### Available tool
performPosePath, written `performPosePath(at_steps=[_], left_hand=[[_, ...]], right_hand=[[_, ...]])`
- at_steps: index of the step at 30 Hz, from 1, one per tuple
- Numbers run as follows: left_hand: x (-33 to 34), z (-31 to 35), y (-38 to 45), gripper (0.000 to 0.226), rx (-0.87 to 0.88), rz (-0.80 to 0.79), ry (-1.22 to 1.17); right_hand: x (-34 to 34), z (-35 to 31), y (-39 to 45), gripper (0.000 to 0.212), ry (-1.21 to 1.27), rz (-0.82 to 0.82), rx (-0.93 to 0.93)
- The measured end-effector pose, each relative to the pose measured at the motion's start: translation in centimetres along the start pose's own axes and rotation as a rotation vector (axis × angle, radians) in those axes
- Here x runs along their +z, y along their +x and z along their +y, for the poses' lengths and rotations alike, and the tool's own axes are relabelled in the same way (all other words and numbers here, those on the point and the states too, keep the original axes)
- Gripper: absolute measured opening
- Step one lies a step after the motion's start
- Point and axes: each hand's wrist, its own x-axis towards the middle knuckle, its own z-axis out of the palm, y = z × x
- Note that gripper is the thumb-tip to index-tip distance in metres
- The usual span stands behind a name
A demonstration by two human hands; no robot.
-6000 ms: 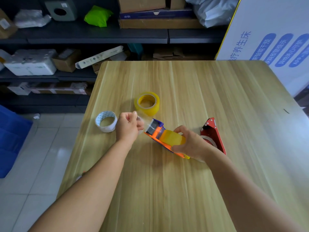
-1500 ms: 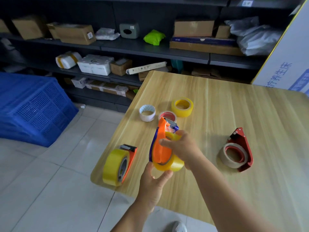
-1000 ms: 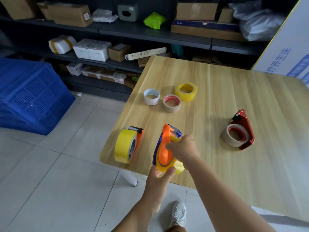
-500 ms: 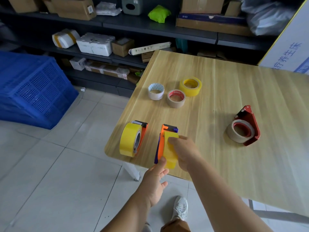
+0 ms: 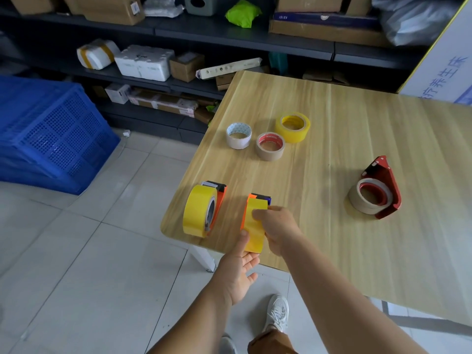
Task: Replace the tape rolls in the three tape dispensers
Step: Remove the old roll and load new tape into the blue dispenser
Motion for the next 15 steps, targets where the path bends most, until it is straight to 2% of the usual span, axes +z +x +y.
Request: performPosePath(at_steps=[5, 9, 13, 15], left_hand=[[0.4, 0.1, 0.3, 0.092, -0.02, 0.022, 0.009], [0.7, 0.2, 0.1, 0.084, -0.037, 0.06, 0.016], [0.8, 0.6, -0.3, 0.076, -0.019, 0.093, 0.075], [1.2, 0.8, -0.5, 0.077, -0.006, 0.136, 0.114]], right_hand=[[-0.5, 0.0, 0.5, 0.021, 0.003, -0.015, -0.007], [-0.5, 0.3, 0.4, 0.006, -0.011, -0.018, -0.021], [-0.7, 0.8, 0.2, 0.018, -0.035, -0.036, -0.013], [-0.9, 0.8, 0.3, 0.017, -0.045, -0.034, -0.031]])
